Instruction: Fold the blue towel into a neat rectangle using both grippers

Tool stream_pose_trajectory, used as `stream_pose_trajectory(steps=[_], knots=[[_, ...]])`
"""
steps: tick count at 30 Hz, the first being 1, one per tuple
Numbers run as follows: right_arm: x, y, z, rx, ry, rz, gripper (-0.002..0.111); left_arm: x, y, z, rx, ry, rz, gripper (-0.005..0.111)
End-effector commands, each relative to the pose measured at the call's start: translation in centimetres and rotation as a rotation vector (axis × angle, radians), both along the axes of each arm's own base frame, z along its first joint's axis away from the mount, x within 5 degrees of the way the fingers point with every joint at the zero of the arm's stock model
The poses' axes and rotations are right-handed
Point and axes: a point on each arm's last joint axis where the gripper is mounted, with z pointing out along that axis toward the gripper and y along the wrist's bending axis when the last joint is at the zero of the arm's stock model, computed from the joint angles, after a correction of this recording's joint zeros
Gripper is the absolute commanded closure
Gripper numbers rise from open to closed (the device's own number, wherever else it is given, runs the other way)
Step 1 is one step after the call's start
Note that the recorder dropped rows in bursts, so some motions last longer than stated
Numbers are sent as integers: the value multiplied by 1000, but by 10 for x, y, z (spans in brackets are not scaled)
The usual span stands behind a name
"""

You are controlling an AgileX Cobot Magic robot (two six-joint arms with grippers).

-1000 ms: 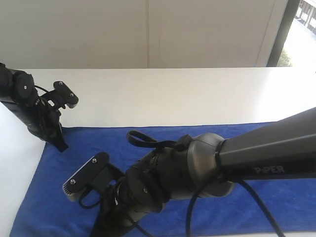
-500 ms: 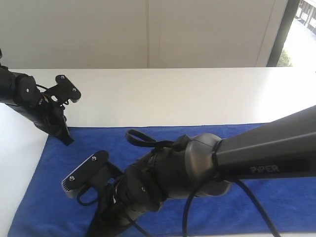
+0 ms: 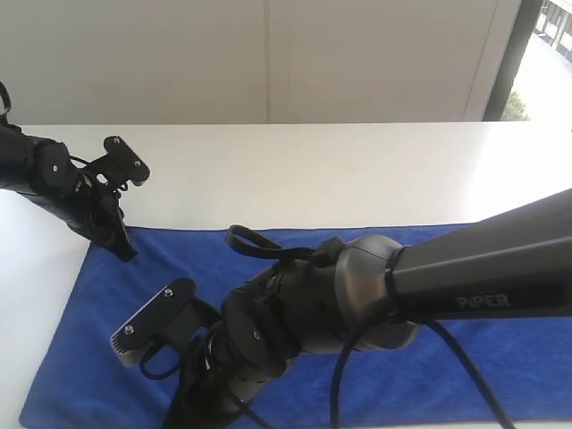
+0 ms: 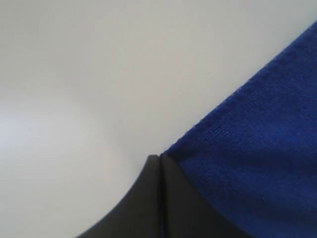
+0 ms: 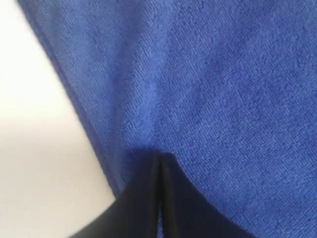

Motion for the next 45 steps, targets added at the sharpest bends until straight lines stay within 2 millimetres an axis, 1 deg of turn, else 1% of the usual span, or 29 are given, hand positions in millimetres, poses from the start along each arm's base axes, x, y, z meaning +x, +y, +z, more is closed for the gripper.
stream_pose_trajectory(steps=[1, 3, 5, 10, 12, 16, 22, 28, 29, 31, 33, 34, 37, 38, 41, 43, 45], knots=[[-12, -11, -16, -108, 105, 31, 108, -8, 4, -15, 46, 119, -7, 107], [-11, -10, -13, -93, 90, 26, 108, -9, 4, -12, 44, 124, 0, 107], [-10, -9, -7, -69, 67, 23, 108, -9, 4, -5, 29, 107, 19, 107], [-8, -8, 19, -4, 3, 23, 108, -8, 4, 19, 9, 25, 18, 107], [-9, -9, 30, 19, -16, 23, 108, -8, 4, 20, 9, 21, 16, 107], [-11, -11, 46, 46, -35, 21, 108, -9, 4, 12, 19, 55, 15, 107], [-12, -13, 54, 55, -51, 30, 108, -10, 5, 7, 35, 84, 10, 107], [-12, -16, 54, 15, -54, 39, 108, -10, 6, 7, 71, 76, -18, 107], [-12, -18, 54, 2, -55, 36, 108, -10, 7, 8, 83, 73, -26, 107], [-11, -23, 54, -54, -72, 41, 108, -10, 7, 19, 80, 48, -22, 107], [-7, -32, 56, -123, -88, 24, 108, -9, 7, 38, 50, 4, 11, 107], [-4, -39, 58, -169, -105, 10, 108, -10, 7, 53, 23, -38, 37, 107], [12, -68, 72, -309, -190, -14, 108, -13, 7, 92, -63, -123, 112, 107], [18, -78, 76, -331, -213, -50, 108, -17, 8, 101, -96, -129, 139, 107], [46, -122, 95, -351, -277, -212, 108, -33, 9, 124, -169, -95, 202, 107], [65, -158, 103, -329, -293, -339, 108, -45, 8, 129, -207, 0, 235, 107], [82, -197, 105, -315, -299, -470, 108, -57, 5, 126, -235, 114, 246, 107]])
